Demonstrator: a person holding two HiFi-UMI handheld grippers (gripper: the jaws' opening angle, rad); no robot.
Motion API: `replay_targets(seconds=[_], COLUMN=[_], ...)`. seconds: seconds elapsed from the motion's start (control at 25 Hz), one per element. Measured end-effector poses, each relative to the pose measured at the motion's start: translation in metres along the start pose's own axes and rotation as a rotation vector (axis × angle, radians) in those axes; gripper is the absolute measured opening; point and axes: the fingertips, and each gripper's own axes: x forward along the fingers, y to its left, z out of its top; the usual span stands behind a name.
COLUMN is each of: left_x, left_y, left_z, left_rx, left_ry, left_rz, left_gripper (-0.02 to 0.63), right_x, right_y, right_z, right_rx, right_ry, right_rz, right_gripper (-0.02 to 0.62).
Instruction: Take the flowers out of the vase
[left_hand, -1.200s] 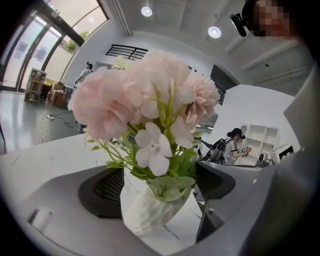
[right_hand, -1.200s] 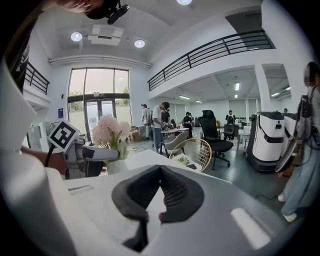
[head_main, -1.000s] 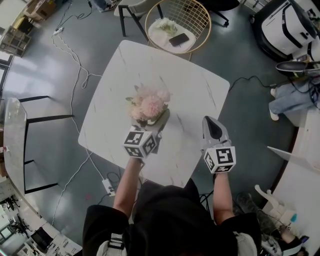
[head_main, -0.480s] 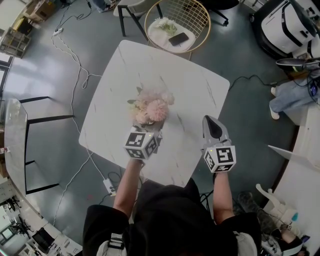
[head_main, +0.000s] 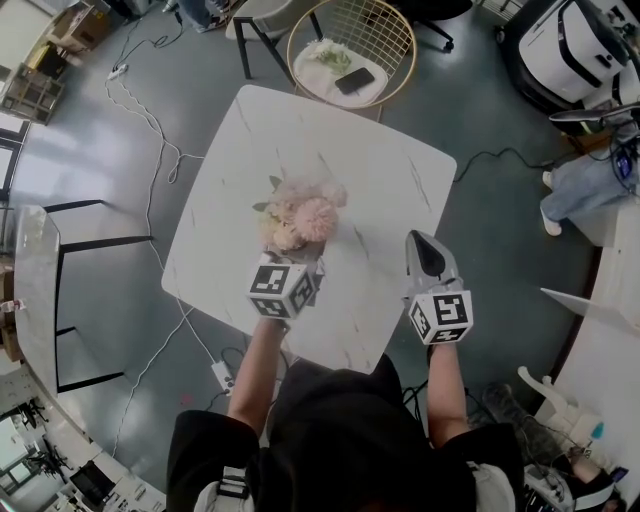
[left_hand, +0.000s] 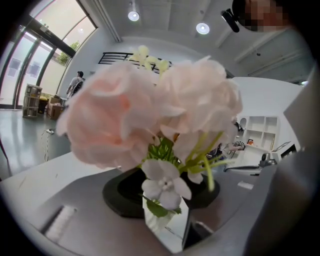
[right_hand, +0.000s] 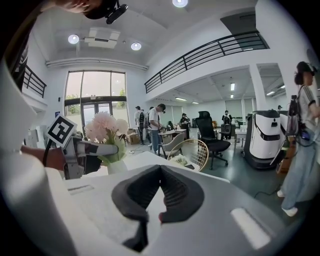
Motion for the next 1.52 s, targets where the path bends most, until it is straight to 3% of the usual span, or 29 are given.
replay_targets(seconds=[0.88,1.52], left_x=[-0.033,-0.083], left_y=[-0.024,-0.042], left_z=[0.053,0.098], left_rx=[0.118,0.141], left_ry=[-0.104,-0.19], left_rz=[-0.025,-0.089], left_gripper=[0.181,0.179], right_x=[-0.037,-0.062], right_y=[0.004,0.04], right_z=[0.017,0.035], right_rx=[0.011,-0.005], right_ry=[-0.081,-0.135], right_rz=[-0.032,-0.057], right_gripper=[0.002,0.002])
